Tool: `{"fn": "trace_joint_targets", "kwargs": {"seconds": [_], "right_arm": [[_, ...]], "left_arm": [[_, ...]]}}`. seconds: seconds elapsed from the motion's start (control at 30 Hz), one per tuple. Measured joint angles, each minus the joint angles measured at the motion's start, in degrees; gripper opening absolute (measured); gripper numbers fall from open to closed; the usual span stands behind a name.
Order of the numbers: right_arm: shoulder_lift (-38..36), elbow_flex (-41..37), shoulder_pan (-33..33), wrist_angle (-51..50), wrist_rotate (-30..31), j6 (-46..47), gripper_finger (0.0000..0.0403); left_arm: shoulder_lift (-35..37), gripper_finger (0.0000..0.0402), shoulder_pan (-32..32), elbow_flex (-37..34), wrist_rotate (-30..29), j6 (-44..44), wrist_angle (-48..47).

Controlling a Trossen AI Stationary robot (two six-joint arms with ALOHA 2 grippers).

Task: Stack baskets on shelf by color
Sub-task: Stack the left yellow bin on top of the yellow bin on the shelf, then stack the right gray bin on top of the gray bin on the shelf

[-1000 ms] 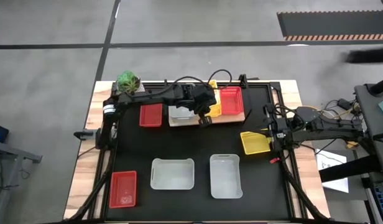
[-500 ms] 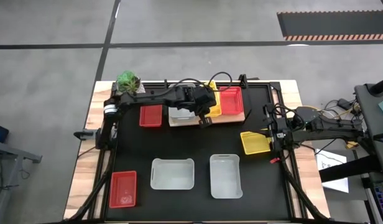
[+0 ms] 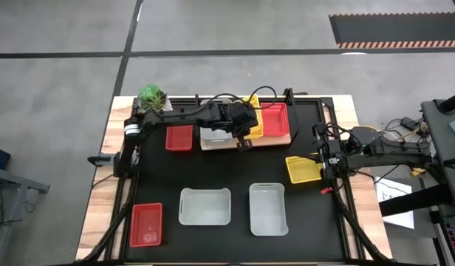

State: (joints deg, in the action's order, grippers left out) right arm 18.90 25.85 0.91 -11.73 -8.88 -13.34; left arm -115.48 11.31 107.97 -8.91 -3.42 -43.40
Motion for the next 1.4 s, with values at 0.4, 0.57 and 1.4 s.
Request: {"fn": "trace_joint_targets", "kwargs": {"seconds": [0.4, 0.57, 1.4], "right_arm": [[0.0, 0.0, 0.0, 0.0, 0.0, 0.0, 0.0022], [0.0, 0.0, 0.0, 0.0, 0.0, 0.0, 0.0022], [2.9, -0.9, 0.0, 3.3, -0.1, 1.3, 0.0022]], "left_arm": [[0.0, 0.0, 0.0, -2.7, 0.0, 0.0, 0.1], [0.0, 0.0, 0.0, -2.7, 0.0, -0.2, 0.1], [10.6, 0.0095, -10.5, -11.3, 3.9, 3.5, -1.5]]}}
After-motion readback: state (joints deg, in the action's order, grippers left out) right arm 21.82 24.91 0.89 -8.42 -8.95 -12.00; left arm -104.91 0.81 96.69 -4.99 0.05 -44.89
